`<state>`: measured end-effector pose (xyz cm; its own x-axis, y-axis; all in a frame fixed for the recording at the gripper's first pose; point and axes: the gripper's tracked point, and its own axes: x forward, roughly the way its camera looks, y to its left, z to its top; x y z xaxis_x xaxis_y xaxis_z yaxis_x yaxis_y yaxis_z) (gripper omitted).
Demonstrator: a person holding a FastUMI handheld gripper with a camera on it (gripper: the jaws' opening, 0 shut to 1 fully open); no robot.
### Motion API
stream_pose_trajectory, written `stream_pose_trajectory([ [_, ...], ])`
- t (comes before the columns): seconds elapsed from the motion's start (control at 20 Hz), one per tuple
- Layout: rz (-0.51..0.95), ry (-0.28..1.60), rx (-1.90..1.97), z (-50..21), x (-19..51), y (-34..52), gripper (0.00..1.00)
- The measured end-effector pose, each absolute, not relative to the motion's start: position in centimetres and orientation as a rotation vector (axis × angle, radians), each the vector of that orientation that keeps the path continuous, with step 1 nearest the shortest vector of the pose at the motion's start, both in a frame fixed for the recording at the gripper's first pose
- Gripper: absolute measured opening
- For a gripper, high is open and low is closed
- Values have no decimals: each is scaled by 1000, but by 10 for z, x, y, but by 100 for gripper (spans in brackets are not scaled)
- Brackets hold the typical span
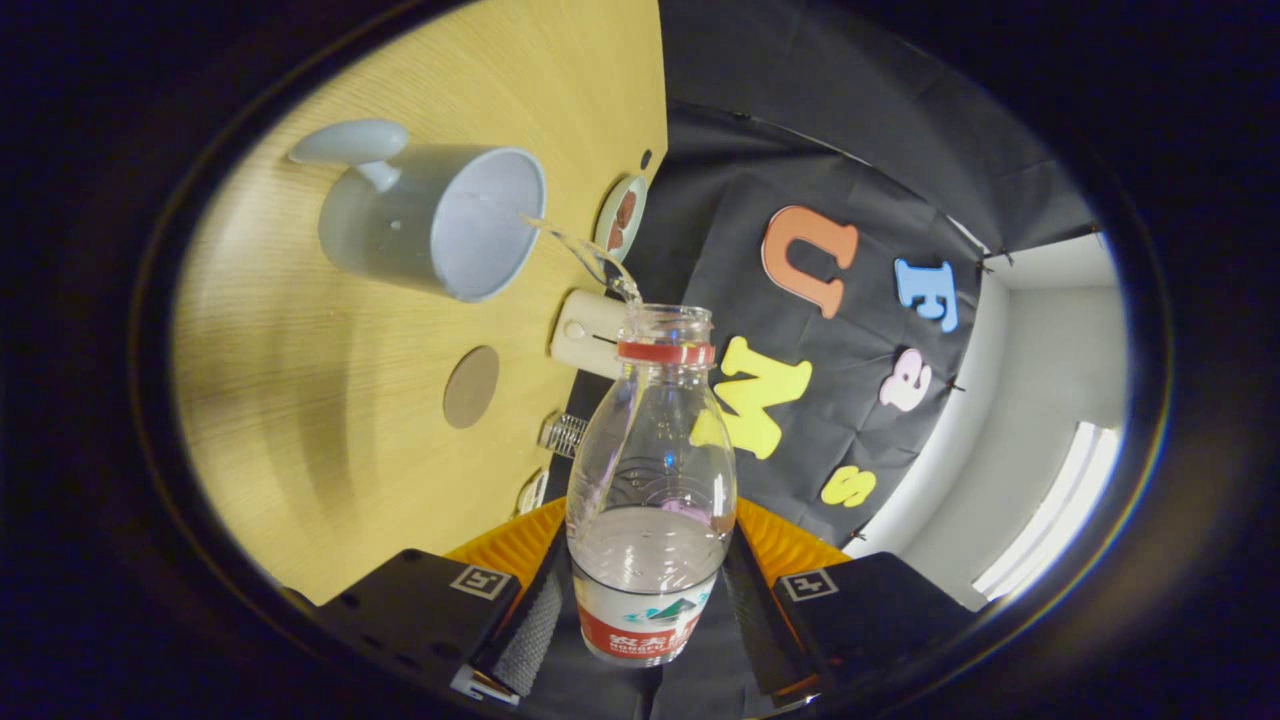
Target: Take the bottle from table, then pour the juice into the cup, finally place the bottle on the coaster
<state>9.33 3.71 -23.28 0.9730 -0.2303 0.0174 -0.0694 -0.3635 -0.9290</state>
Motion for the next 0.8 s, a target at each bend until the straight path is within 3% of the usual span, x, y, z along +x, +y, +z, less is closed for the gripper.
stream_pose_trajectory([
  [0.8,-208,164,-2031,-214,89,46,83],
])
